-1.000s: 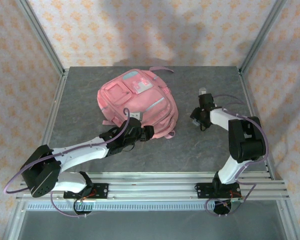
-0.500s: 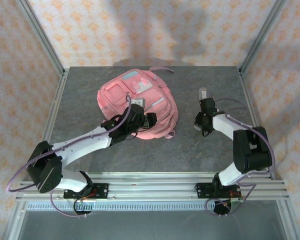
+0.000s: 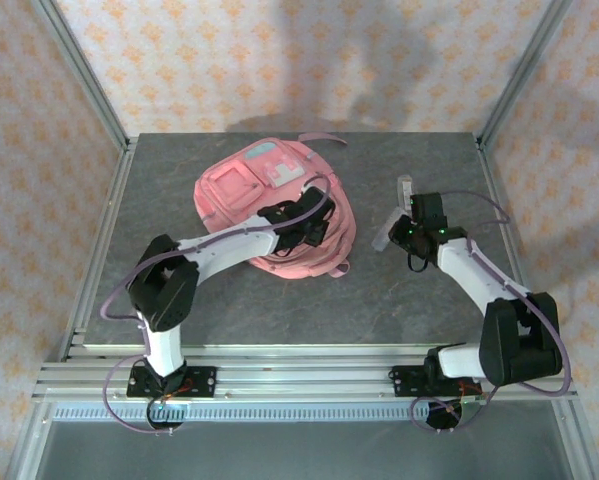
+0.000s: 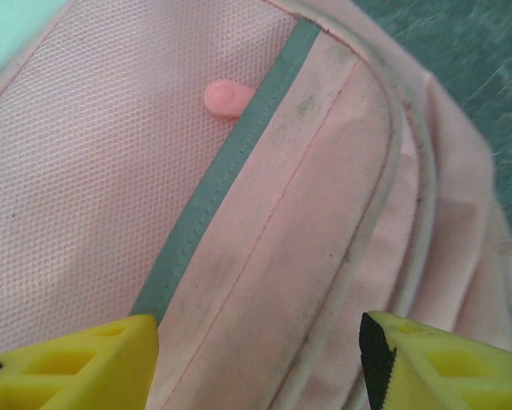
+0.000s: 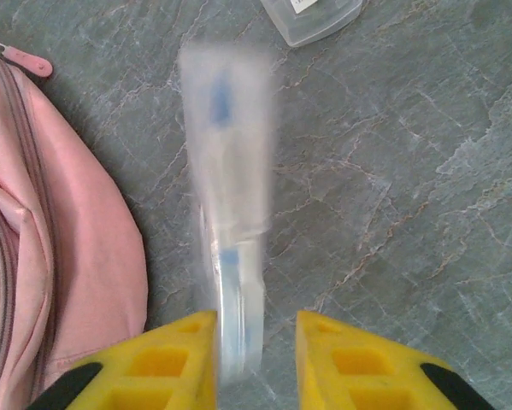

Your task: Pack the student bag

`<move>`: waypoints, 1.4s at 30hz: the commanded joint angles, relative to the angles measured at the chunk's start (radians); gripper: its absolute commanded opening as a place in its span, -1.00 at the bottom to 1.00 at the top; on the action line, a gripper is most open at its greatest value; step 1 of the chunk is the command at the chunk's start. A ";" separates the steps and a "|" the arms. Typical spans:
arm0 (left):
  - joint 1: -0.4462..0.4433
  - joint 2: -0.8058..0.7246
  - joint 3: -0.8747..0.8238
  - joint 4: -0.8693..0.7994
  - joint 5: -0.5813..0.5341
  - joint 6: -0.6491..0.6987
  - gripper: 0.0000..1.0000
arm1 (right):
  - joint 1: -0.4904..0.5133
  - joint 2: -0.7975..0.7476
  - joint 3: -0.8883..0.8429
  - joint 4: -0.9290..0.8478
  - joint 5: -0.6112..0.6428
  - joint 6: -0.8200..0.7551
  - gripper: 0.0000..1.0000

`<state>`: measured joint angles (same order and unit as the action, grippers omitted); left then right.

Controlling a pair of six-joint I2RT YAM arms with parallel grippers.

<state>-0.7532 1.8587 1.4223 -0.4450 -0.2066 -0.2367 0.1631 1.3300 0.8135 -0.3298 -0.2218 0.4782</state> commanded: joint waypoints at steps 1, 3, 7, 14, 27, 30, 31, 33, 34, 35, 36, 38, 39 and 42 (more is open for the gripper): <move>-0.011 0.040 0.064 -0.076 -0.113 0.064 0.28 | 0.006 -0.030 -0.024 -0.008 -0.015 0.008 -0.57; -0.013 0.078 0.080 -0.081 -0.135 0.073 0.27 | 0.006 -0.037 -0.029 -0.005 -0.016 0.010 -0.57; -0.016 0.095 0.087 -0.072 -0.166 0.084 -0.01 | 0.007 -0.047 -0.038 -0.001 -0.011 0.008 -0.57; -0.015 0.105 0.087 -0.062 -0.167 0.102 -0.70 | 0.006 -0.014 -0.051 0.032 -0.060 0.031 0.05; 0.007 -0.012 0.146 -0.110 -0.173 0.121 -1.00 | 0.082 0.176 0.034 0.092 -0.069 0.119 0.58; 0.011 -0.049 0.158 -0.118 -0.164 0.132 -1.00 | 0.088 0.232 0.066 0.109 -0.055 0.143 0.67; 0.013 -0.061 0.160 -0.116 -0.155 0.137 -1.00 | 0.091 0.255 0.083 0.106 -0.050 0.144 0.69; 0.014 -0.075 0.164 -0.118 -0.162 0.142 -1.00 | 0.094 0.297 0.117 0.099 -0.045 0.150 0.70; 0.015 -0.081 0.167 -0.119 -0.168 0.142 -1.00 | 0.098 0.317 0.133 0.098 -0.039 0.156 0.71; 0.016 -0.084 0.172 -0.121 -0.176 0.142 -1.00 | 0.104 0.336 0.148 0.095 -0.032 0.160 0.71; 0.017 -0.089 0.174 -0.120 -0.181 0.142 -1.00 | 0.112 0.356 0.168 0.090 -0.025 0.162 0.72; 0.021 -0.099 0.178 -0.115 -0.176 0.139 -1.00 | 0.129 0.399 0.210 0.069 0.003 0.174 0.72; 0.024 -0.104 0.178 -0.110 -0.169 0.137 -1.00 | 0.135 0.420 0.227 0.056 0.019 0.186 0.73; 0.028 -0.111 0.181 -0.102 -0.144 0.129 -1.00 | 0.137 0.479 0.273 0.035 0.062 0.220 0.71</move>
<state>-0.7330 1.8088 1.5574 -0.5510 -0.3218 -0.1032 0.2947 1.7710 1.0451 -0.2550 -0.2420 0.6521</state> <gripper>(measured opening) 0.043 0.859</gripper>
